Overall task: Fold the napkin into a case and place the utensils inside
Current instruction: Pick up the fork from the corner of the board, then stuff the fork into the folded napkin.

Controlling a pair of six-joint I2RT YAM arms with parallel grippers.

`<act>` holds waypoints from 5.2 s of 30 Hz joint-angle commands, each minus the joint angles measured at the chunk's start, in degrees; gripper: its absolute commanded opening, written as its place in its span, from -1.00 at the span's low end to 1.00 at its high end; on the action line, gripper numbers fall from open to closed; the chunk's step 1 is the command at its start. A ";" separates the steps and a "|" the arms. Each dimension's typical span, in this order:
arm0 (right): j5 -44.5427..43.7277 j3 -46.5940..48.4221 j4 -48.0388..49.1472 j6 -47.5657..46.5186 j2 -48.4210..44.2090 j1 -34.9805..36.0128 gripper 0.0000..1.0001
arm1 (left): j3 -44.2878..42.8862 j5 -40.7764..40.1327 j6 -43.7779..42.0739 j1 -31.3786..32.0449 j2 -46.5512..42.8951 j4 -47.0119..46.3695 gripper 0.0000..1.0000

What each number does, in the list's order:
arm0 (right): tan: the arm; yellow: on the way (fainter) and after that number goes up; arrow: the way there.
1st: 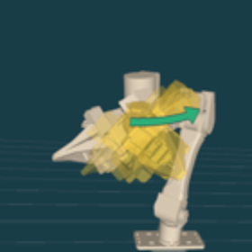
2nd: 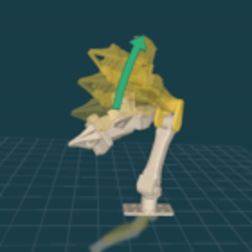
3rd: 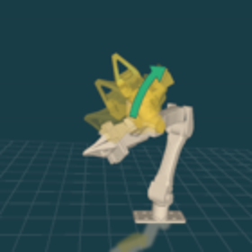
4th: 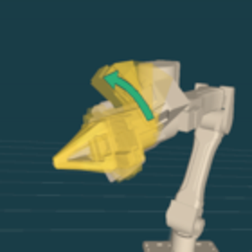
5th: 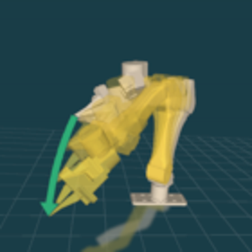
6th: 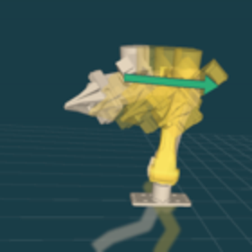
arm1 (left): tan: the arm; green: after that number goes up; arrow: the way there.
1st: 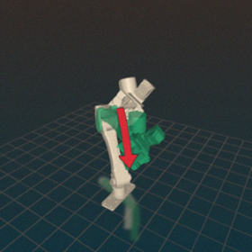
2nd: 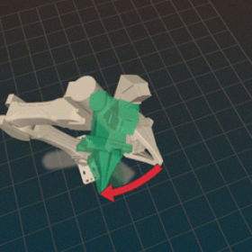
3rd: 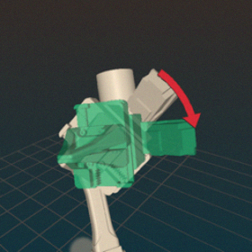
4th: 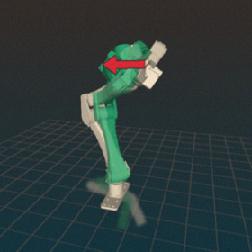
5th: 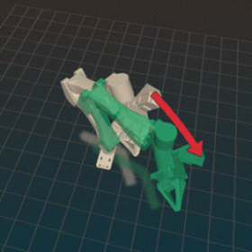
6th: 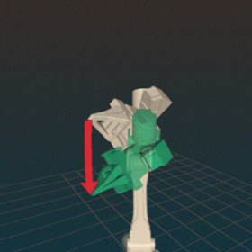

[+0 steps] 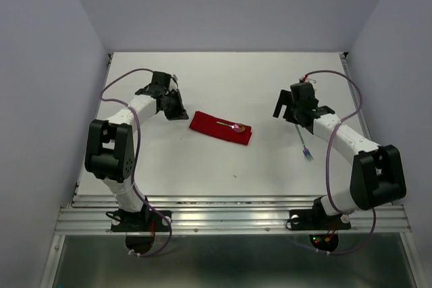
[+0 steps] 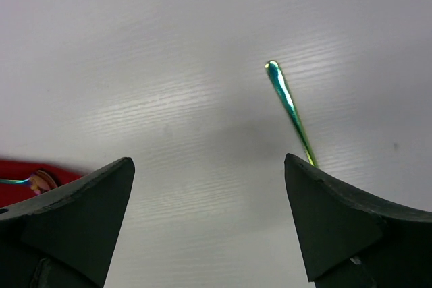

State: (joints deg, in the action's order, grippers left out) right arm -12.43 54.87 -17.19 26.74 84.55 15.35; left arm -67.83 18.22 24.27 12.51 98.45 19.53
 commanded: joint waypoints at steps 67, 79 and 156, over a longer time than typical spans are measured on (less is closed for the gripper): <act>-0.49 3.22 -11.90 -7.40 14.50 8.82 -0.84 | -3.09 -1.61 -0.72 0.67 0.77 1.21 -0.92; -0.67 7.79 -14.01 -18.11 6.51 9.34 -0.99 | -4.50 0.33 -0.98 -1.17 6.39 0.07 -0.91; 10.84 32.58 -25.88 -52.05 28.74 30.08 -0.99 | -5.73 6.83 -0.89 -0.73 11.67 -2.04 -0.91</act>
State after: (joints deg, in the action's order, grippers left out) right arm -1.93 83.96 -43.27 -24.03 112.64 44.40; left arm -72.79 23.83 23.90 11.53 110.93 18.11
